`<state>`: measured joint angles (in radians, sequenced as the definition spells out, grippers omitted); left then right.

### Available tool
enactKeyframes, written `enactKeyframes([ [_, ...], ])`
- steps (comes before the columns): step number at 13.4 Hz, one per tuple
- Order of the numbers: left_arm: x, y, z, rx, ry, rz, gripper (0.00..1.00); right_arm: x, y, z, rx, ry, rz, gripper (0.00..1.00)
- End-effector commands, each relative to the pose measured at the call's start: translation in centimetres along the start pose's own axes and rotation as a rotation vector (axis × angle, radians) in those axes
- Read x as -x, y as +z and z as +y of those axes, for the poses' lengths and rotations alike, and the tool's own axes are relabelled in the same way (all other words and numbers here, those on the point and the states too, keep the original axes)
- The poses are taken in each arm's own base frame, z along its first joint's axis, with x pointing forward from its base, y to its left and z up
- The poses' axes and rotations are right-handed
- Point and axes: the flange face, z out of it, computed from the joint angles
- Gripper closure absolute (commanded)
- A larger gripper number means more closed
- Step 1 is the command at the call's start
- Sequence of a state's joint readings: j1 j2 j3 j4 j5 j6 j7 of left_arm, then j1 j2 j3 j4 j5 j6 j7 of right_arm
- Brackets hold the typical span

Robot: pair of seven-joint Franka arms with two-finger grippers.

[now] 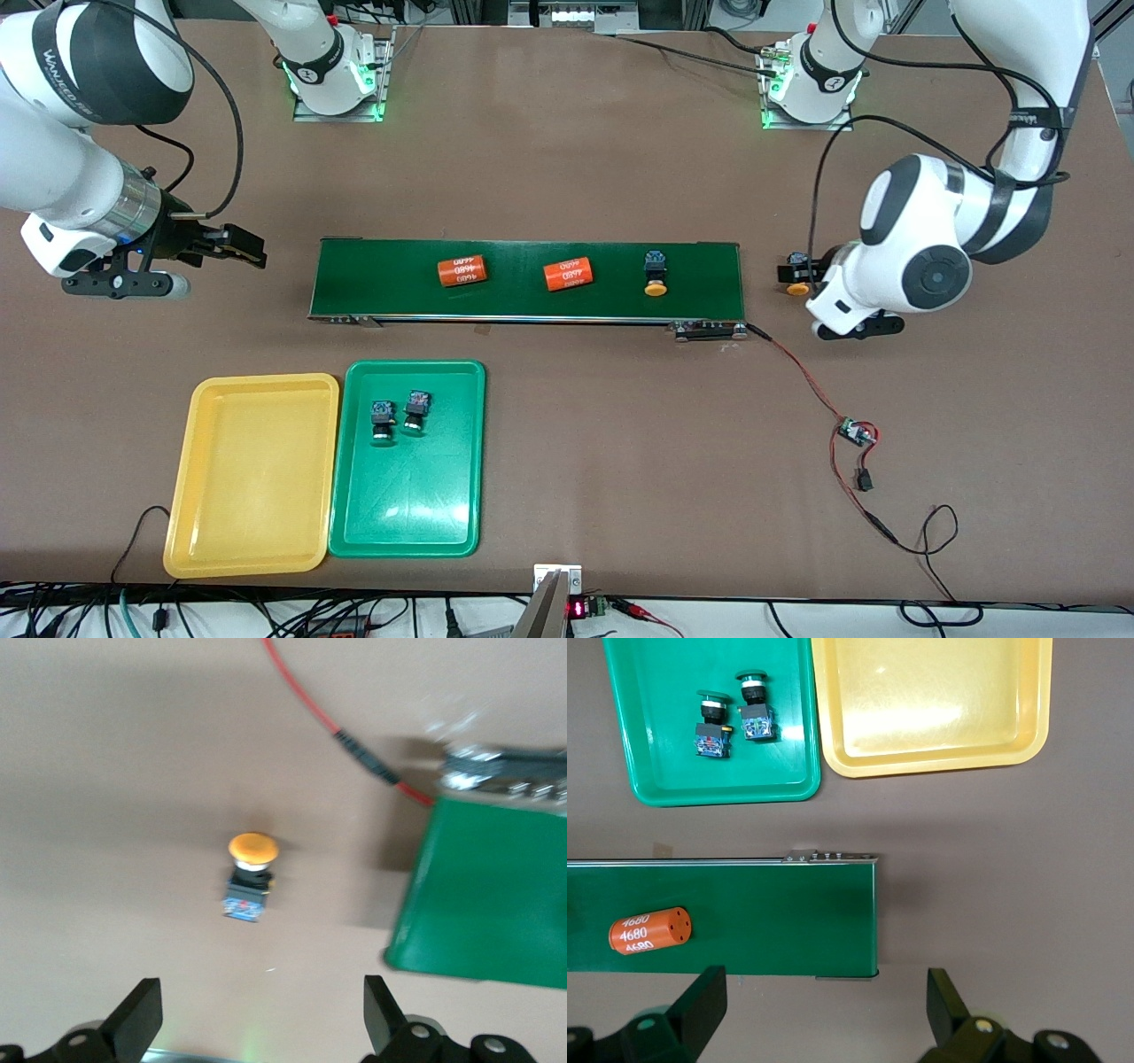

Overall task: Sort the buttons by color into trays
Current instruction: 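Place the yellow-capped button on the belt with the left gripper, then place the second yellow button on the belt while the right gripper approaches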

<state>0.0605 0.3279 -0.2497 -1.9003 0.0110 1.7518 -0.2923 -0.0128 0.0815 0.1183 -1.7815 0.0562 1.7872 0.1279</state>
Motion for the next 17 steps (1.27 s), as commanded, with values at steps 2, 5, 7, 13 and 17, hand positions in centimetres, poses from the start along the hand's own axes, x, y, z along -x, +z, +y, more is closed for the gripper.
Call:
enactKeyframes([
  [2,0.6,6.3,-1.1,-0.012,0.110,-0.049,0.00,0.2,0.0,0.2,0.006,-0.004,-0.009,0.00],
  [5,0.7,10.9,-1.4,0.006,0.164,0.051,0.00,0.1,0.4,0.2,0.006,0.001,-0.015,0.00],
  [7,0.7,12.8,-1.4,0.014,0.226,0.110,0.00,-0.4,0.8,0.0,0.002,0.007,-0.010,0.00],
  [13,0.8,15.7,-1.4,0.006,0.285,0.131,0.33,0.5,-0.7,-0.7,0.011,0.003,-0.046,0.00],
  [17,1.0,14.4,-2.4,0.006,0.264,0.131,0.81,0.2,-0.7,-0.6,0.009,0.006,-0.039,0.00],
])
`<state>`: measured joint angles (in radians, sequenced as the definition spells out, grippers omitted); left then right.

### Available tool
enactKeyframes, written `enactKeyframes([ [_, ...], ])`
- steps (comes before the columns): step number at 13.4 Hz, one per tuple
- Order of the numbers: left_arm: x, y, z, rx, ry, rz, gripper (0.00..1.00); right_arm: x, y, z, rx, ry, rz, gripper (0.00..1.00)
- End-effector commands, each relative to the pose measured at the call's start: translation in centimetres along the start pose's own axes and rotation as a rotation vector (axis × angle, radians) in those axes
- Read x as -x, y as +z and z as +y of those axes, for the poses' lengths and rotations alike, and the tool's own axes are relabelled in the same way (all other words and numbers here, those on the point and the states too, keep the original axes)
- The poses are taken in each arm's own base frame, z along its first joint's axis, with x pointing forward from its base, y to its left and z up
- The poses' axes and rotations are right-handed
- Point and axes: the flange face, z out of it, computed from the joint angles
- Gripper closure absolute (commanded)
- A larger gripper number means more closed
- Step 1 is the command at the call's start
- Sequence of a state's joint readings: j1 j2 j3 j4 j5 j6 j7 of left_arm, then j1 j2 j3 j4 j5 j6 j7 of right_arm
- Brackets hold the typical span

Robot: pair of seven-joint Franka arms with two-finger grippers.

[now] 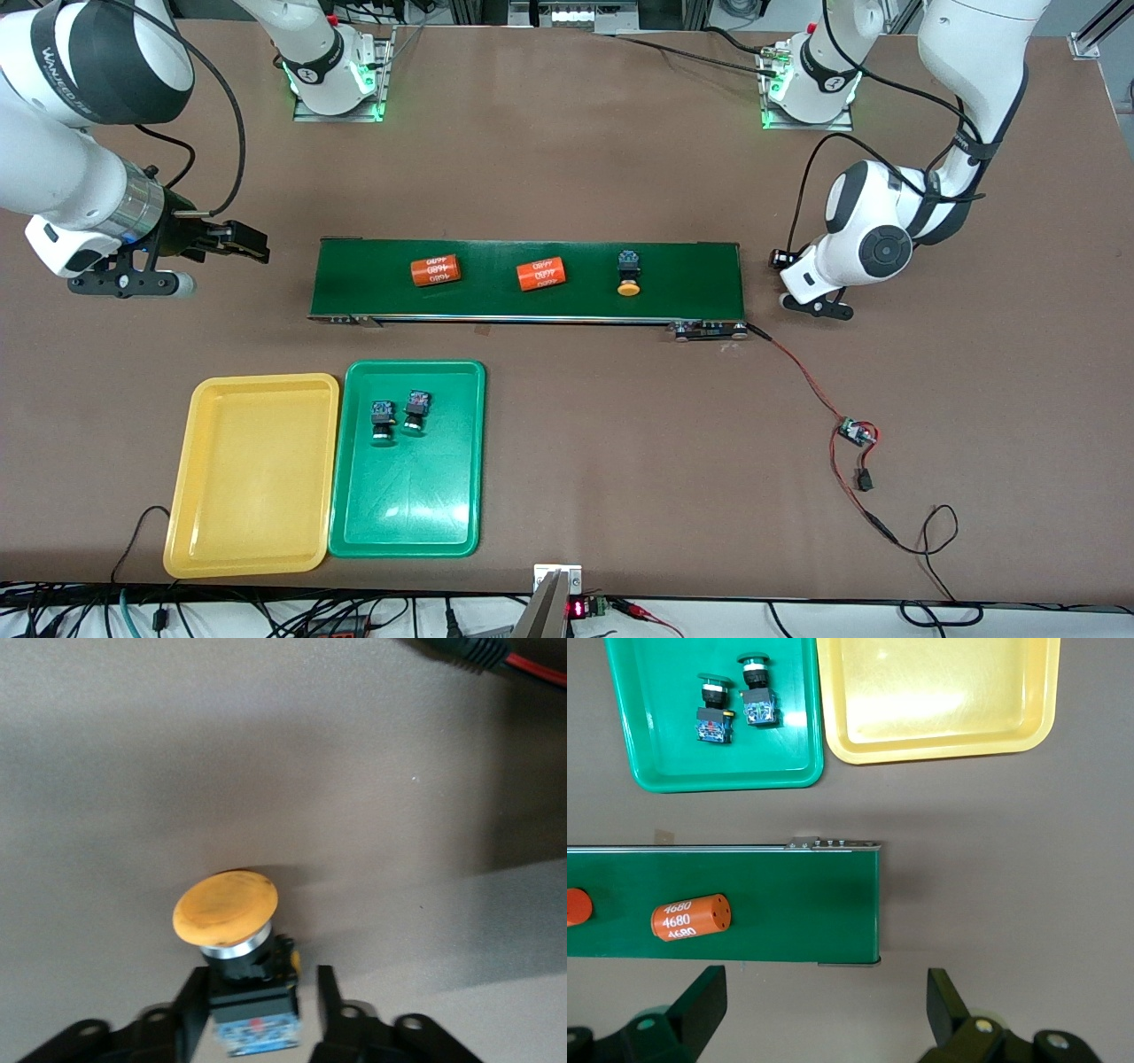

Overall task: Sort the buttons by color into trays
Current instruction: 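Place the second yellow button on the belt while the right gripper approaches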

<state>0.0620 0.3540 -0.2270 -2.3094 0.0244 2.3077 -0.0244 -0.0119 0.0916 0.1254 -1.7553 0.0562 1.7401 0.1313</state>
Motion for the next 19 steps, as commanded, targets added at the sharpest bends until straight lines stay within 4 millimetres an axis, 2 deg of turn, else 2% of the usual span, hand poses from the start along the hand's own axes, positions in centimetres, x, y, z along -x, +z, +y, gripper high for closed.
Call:
enactKeyframes([
  [1,0.4,-3.0,-1.2,-0.021,0.003,0.009,0.84,0.2,-0.4,-0.1,0.006,0.010,-0.012,0.00],
  [5,-1.6,-12.4,-0.6,-0.027,-0.003,-0.021,0.85,0.1,-0.2,-0.3,0.005,-0.002,-0.016,0.00],
  [6,-2.1,-13.8,0.5,-0.028,0.013,-0.003,0.82,0.2,-0.1,-0.4,0.006,-0.002,-0.020,0.00],
  [7,-2.5,-14.4,3.0,-0.030,0.059,0.011,0.82,0.2,0.0,-0.4,0.006,-0.002,-0.020,0.00],
  [9,-3.1,-14.4,8.3,-0.024,0.142,0.021,0.83,0.0,0.1,-0.3,0.000,0.001,-0.015,0.00],
  [10,-3.2,-14.3,10.6,-0.001,0.141,0.022,0.84,0.0,0.0,-0.4,-0.003,0.001,-0.014,0.00],
  [12,-3.3,-14.0,14.7,0.054,0.065,0.023,0.84,0.5,1.0,-0.5,-0.010,0.014,-0.027,0.00],
  [14,-3.4,-13.0,18.2,0.081,0.055,0.072,0.84,1.7,2.1,-2.4,0.000,-0.013,-0.038,0.00],
  [16,-3.8,-10.5,20.8,0.103,0.067,0.074,0.84,2.9,3.3,-4.4,0.007,0.008,-0.018,0.00],
  [18,-4.2,-9.0,21.2,0.118,0.056,0.092,0.84,4.3,5.4,-7.5,0.008,0.060,0.022,0.00],
  [19,-4.3,-9.0,21.3,0.122,0.056,0.097,0.81,5.1,7.0,-9.3,0.006,0.091,0.042,0.00],
])
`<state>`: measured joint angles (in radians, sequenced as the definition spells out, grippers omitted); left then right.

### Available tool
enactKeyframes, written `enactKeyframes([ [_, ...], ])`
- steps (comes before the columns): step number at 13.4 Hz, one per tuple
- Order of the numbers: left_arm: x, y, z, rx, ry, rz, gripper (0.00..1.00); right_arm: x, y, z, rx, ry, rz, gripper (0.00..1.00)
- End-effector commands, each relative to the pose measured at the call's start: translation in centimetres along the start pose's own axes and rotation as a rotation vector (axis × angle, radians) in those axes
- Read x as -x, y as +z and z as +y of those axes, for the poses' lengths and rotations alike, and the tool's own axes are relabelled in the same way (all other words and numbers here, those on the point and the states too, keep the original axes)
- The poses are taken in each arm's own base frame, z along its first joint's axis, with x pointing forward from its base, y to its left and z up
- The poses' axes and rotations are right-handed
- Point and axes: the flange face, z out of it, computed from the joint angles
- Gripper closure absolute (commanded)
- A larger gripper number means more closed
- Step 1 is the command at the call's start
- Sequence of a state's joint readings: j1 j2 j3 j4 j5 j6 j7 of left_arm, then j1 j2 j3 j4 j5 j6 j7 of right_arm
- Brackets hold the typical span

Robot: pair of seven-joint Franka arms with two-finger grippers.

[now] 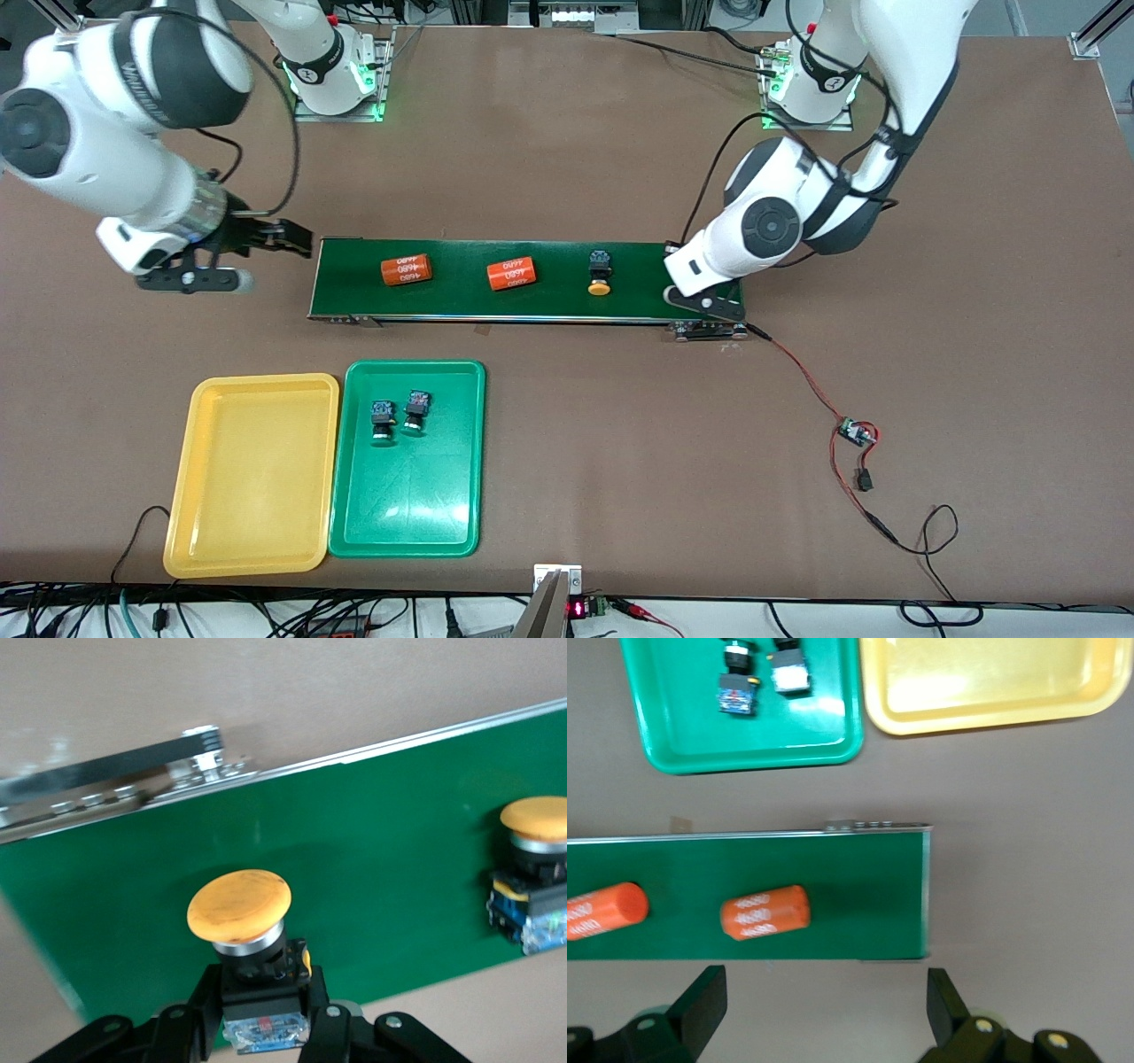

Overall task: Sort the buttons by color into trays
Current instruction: 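Place the second yellow button on the belt while the right gripper approaches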

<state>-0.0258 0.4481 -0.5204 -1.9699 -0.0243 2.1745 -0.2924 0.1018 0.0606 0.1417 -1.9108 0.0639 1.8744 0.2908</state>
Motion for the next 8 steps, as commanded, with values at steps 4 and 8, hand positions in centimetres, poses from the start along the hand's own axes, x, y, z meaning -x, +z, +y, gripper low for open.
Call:
enactKeyframes([
  [4,-0.3,-1.9,-0.2,0.018,-0.016,0.037,0.00,7.4,6.1,-9.4,-0.015,0.146,0.083,0.00],
  [8,1.5,-10.8,-3.1,-0.053,-0.061,0.056,0.00,8.9,8.2,-12.8,-0.009,0.146,0.062,0.00],
])
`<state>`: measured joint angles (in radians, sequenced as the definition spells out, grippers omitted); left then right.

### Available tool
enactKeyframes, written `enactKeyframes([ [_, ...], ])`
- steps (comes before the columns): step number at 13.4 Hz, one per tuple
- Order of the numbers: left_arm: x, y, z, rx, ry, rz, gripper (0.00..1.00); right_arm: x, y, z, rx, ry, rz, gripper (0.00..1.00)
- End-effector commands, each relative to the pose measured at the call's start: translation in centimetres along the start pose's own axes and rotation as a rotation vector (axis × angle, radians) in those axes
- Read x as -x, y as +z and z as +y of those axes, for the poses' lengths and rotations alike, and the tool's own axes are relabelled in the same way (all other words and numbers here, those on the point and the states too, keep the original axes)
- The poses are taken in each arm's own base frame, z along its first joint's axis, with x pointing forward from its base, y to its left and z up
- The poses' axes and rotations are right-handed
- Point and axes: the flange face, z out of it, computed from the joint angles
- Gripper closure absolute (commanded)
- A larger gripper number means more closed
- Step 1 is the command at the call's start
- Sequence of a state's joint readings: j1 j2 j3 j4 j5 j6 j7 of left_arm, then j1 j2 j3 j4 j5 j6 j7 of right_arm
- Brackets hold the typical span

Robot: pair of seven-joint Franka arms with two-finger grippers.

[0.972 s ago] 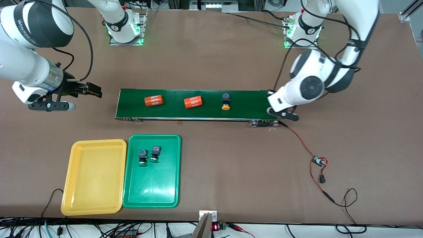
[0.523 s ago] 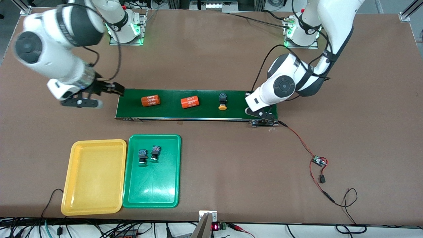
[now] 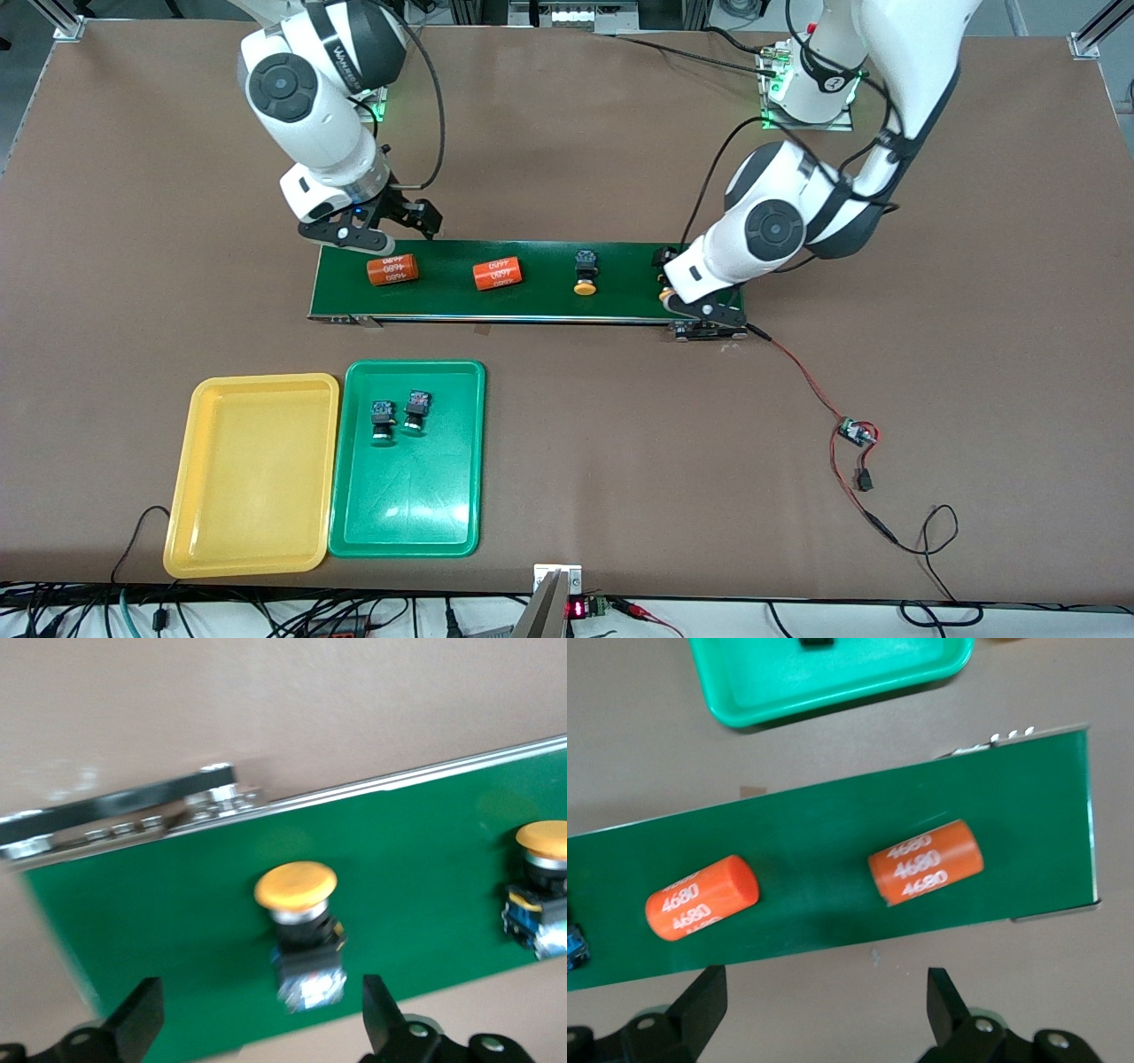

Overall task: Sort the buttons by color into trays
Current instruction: 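Place the second yellow button on the belt while the right gripper approaches, then grasp a yellow button on the belt with the right gripper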

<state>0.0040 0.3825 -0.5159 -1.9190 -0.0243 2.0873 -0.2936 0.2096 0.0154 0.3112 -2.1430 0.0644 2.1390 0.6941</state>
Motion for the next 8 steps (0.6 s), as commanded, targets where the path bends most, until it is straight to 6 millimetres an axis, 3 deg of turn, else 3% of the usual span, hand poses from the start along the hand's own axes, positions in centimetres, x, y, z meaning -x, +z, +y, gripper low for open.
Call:
enactKeyframes([
  [1,2.1,-8.3,-4.0,-0.057,-0.071,0.051,0.00,1.4,1.5,-1.4,-0.002,-0.012,-0.008,0.00],
  [5,4.6,-16.9,-12.1,-0.100,-0.112,0.155,0.00,2.4,4.2,-4.9,-0.047,-0.016,0.008,0.00],
  [8,7.1,-25.8,-14.6,-0.105,-0.143,0.086,0.00,2.9,5.9,-7.9,-0.050,-0.013,-0.019,0.00],
])
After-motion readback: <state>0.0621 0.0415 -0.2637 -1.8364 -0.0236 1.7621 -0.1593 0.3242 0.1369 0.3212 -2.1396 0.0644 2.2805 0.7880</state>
